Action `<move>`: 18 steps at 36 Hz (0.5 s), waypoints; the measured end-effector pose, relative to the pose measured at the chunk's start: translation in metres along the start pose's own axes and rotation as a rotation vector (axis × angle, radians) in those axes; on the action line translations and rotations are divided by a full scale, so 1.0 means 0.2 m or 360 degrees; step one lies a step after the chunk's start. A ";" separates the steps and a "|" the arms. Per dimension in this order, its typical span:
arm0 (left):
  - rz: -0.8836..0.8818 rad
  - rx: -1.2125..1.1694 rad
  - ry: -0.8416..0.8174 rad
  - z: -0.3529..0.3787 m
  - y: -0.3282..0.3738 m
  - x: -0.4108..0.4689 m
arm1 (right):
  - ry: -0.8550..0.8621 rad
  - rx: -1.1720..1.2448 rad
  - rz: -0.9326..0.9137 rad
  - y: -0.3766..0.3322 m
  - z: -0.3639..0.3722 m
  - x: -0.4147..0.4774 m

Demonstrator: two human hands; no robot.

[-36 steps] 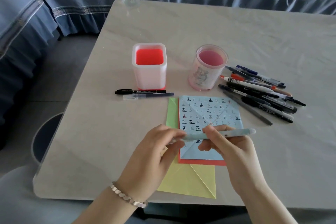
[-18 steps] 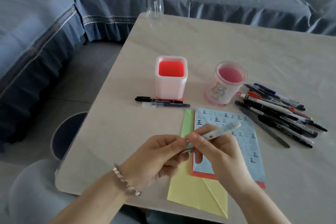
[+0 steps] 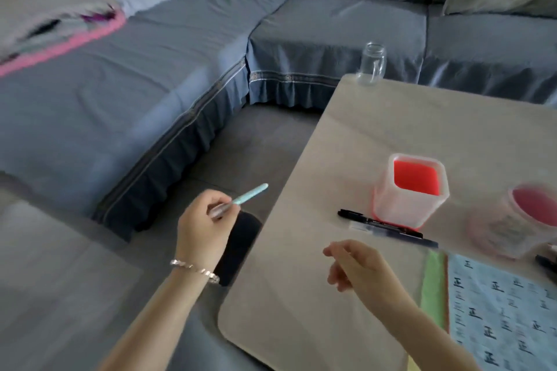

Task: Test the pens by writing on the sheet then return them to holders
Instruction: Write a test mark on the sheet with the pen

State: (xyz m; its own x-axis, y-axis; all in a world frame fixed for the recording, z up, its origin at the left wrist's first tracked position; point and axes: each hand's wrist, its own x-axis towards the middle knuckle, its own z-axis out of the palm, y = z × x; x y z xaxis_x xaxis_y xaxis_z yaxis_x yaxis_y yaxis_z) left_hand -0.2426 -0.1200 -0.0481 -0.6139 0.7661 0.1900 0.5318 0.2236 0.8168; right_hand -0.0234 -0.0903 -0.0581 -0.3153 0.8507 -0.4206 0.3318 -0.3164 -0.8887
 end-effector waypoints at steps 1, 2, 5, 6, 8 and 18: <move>0.0028 0.0117 -0.0005 -0.02 -0.06 0.05 | 0.0000 -0.0079 -0.0012 0.00 0.01 0.02; 0.0020 0.0229 -0.0039 -0.04 -0.12 0.10 | -0.0004 -0.0153 -0.0029 0.01 0.01 0.04; -0.0104 0.0517 -0.0205 -0.03 -0.28 0.22 | -0.0025 -0.0342 -0.0086 0.02 0.01 0.09; -0.0143 0.0589 -0.0269 -0.02 -0.33 0.25 | -0.0035 -0.0406 -0.0095 0.03 0.01 0.10; -0.0196 0.0700 -0.0380 0.01 -0.40 0.28 | -0.0050 -0.0499 -0.0107 0.04 0.00 0.11; 0.0099 0.0355 -0.0576 0.22 -0.17 0.02 | -0.0018 -0.0642 -0.0072 0.09 -0.15 0.07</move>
State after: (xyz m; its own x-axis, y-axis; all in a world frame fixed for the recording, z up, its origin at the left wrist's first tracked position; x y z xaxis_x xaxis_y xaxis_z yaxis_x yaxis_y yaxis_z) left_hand -0.2373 -0.0970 -0.0990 -0.3537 0.9353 -0.0006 0.6987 0.2646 0.6647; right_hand 0.0058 -0.0714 -0.0748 -0.3466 0.8546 -0.3866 0.6387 -0.0868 -0.7645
